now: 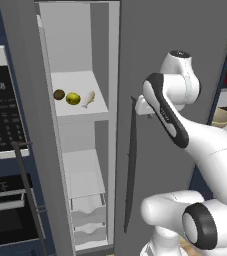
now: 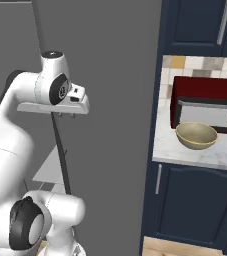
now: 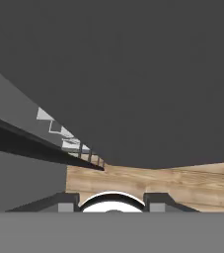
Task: Take the pear, fish, and kiwi from the freezer and place them in the bowl on the counter.
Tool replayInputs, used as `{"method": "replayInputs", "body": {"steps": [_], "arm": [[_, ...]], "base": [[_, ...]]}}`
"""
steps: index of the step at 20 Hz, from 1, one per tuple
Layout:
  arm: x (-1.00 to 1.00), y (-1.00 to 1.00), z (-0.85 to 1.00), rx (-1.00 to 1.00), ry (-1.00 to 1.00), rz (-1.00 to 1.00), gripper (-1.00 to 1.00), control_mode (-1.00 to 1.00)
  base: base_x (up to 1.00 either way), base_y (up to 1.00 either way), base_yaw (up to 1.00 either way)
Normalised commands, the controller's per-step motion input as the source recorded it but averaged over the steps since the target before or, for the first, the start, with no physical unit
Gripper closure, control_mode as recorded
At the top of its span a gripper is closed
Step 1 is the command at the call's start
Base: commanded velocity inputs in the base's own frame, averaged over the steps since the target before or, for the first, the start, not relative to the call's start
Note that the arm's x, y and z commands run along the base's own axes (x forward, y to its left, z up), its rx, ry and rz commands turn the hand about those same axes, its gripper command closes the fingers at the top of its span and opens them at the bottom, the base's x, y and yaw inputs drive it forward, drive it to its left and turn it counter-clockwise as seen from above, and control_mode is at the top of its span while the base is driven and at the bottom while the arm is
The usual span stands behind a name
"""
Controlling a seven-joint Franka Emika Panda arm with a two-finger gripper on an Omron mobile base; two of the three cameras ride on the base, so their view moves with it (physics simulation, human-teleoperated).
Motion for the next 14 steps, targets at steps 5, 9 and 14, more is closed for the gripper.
{"method": "replayInputs", "body": {"steps": [5, 9, 14], "arm": [[-0.63, -0.06, 0.0, 0.0, -0.02, -0.05, -1.0, -1.0], [-1.0, -0.06, 0.0, 0.0, -0.04, -0.05, -1.0, -1.0], [-0.93, 0.0, 0.01, 0.0, -0.02, -0.04, -1.0, -1.0]], "base": [[0.0, 0.0, 0.0], [0.0, 0.0, 0.0], [0.0, 0.0, 0.0]]}}
